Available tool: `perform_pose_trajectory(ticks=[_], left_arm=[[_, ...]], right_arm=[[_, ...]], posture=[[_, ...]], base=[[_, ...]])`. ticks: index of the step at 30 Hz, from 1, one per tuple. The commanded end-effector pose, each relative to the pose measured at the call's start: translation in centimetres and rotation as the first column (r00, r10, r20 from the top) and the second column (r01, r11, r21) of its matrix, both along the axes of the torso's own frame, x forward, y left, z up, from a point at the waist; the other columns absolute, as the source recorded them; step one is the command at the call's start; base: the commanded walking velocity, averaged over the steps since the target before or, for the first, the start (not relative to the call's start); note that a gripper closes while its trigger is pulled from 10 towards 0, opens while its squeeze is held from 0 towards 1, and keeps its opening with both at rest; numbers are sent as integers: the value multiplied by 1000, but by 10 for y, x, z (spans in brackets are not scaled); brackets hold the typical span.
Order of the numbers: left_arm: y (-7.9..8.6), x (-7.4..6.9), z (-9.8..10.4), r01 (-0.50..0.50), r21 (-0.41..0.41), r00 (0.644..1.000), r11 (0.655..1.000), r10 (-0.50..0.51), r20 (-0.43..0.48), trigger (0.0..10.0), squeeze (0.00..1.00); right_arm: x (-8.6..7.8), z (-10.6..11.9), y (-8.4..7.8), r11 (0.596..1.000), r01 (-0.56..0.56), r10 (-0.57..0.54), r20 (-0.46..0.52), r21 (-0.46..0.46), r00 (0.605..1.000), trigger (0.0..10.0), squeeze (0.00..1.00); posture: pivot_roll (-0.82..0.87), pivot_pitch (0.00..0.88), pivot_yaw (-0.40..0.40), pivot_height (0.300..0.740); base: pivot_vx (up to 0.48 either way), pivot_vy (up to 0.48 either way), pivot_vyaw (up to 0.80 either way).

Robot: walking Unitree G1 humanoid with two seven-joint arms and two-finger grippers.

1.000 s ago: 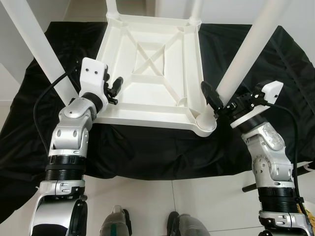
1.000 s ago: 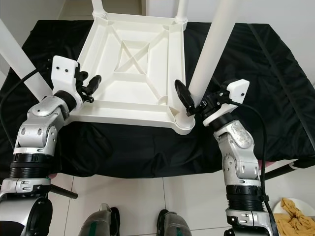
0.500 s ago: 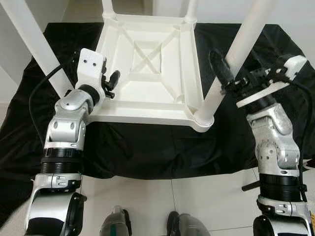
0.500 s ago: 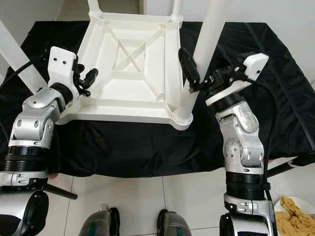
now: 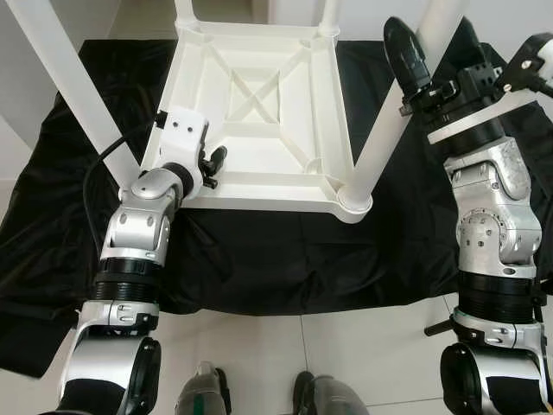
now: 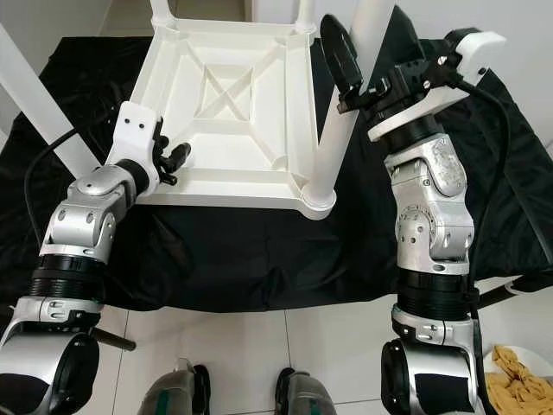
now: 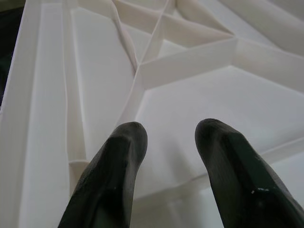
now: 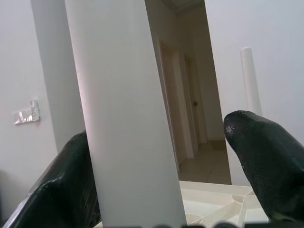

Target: Building children table

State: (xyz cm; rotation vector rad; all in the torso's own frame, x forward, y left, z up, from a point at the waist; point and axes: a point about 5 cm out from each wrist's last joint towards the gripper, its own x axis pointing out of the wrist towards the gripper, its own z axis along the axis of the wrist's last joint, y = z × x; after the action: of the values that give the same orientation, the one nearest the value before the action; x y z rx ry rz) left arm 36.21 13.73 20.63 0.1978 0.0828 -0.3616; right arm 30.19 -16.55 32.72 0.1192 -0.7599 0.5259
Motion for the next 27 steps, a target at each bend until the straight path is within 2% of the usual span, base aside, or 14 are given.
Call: perform_pose_trajectory(ticks=[1, 9, 10, 12, 13, 14, 15, 16, 18, 23, 27], left_arm=[[5, 0, -7, -173, 36, 985, 984, 173, 9, 10000, 0], [2, -2, -6, -187, 5, 982, 982, 187, 9, 10000, 0], [2, 0, -6, -205, -22, 979, 978, 206, 9, 10000, 0], [5, 2, -5, -228, -49, 973, 972, 230, 29, 10000, 0], [8, 4, 1, -250, -105, 964, 962, 258, 67, 10000, 0], [8, 4, 1, -250, -105, 964, 962, 258, 67, 10000, 0], [11, 7, 9, -259, -158, 952, 953, 279, 126, 10000, 0], [11, 7, 9, -259, -158, 952, 953, 279, 126, 10000, 0], [17, 10, 19, -264, -217, 930, 940, 308, 203, 10000, 0], [22, 16, 25, -279, -252, 903, 927, 343, 259, 10000, 0], [24, 20, 21, -307, -252, 896, 918, 368, 250, 10000, 0]], right_arm=[[-2, 8, 3, 1000, -17, 17, 27, -4, 999, 10000, 0], [-2, 11, 4, 1000, -31, 30, 41, 3, 999, 10000, 0], [-2, 11, 4, 999, -37, 37, 41, 7, 998, 10000, 0], [-3, 11, 5, 999, -45, 45, 45, 11, 998, 10000, 0], [-3, 11, 5, 998, -54, 53, 46, 15, 998, 10000, 0], [-3, 11, 5, 998, -54, 53, 46, 15, 998, 10000, 0], [-4, 11, 6, 998, -63, 62, 46, 17, 997, 10000, 0], [-4, 11, 6, 998, -63, 62, 46, 17, 997, 10000, 0], [-6, 11, 8, 996, -83, 82, 46, 17, 996, 10000, 0], [-10, 11, 11, 993, -122, 122, 40, -10, 992, 10000, 0], [-11, 12, 8, 994, -109, 109, 40, -8, 993, 10000, 0]], posture=[[88, 131, 1, 740], [91, 134, 0, 740], [90, 134, -1, 740], [88, 134, 1, 740], [88, 134, 1, 740], [88, 134, 1, 740], [82, 136, 0, 740], [82, 136, 0, 740], [77, 135, -1, 740], [73, 134, -1, 740], [67, 133, 4, 740]], base=[[0, 0, 0], [0, 0, 0], [0, 0, 0], [0, 0, 0], [0, 0, 0], [0, 0, 0], [0, 0, 0], [0, 0, 0], [0, 0, 0], [0, 0, 0], [0, 0, 0]])
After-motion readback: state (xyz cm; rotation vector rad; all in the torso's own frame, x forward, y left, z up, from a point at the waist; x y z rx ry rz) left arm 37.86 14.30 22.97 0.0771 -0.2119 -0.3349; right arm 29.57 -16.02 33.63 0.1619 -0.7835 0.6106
